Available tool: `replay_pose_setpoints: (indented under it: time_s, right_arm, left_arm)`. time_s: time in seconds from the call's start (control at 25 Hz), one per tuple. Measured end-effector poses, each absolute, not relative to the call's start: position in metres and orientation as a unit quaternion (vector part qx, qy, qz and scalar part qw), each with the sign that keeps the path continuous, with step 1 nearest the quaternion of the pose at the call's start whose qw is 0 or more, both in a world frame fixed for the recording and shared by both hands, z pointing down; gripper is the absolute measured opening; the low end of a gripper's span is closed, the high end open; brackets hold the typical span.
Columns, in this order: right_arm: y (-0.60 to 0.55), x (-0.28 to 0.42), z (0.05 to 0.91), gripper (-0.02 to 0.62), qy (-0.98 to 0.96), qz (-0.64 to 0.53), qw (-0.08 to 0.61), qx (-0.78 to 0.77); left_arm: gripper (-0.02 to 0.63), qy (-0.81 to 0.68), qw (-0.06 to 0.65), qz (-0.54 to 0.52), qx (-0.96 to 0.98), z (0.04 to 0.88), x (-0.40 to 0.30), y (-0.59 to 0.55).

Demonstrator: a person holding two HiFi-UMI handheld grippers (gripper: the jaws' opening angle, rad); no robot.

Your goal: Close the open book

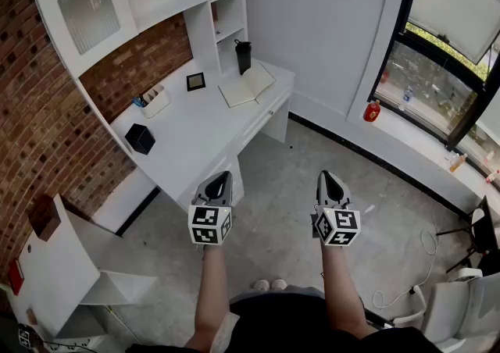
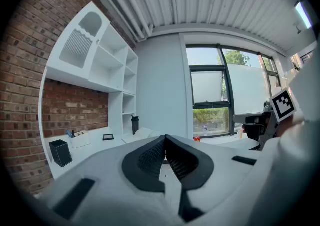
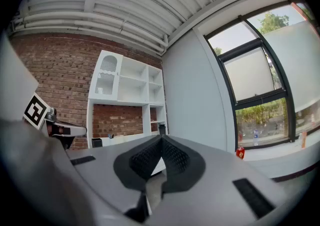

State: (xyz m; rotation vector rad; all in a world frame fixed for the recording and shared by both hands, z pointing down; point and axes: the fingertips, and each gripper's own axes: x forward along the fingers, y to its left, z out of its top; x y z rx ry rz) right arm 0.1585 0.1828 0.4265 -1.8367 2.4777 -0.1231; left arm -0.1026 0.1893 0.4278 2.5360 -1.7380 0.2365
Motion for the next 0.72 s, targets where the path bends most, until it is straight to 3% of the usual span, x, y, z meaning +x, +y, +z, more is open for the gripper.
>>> replay_pose_setpoints:
  time_s: [0.72]
  right_arm:
    - [0.184, 0.163, 0.43, -0.002, 0.801, -0.048, 0.037, -0.596]
  left_arm:
    - [0.009, -0.557, 0.034, 0.082, 0.826, 0.434, -0.093, 0.191]
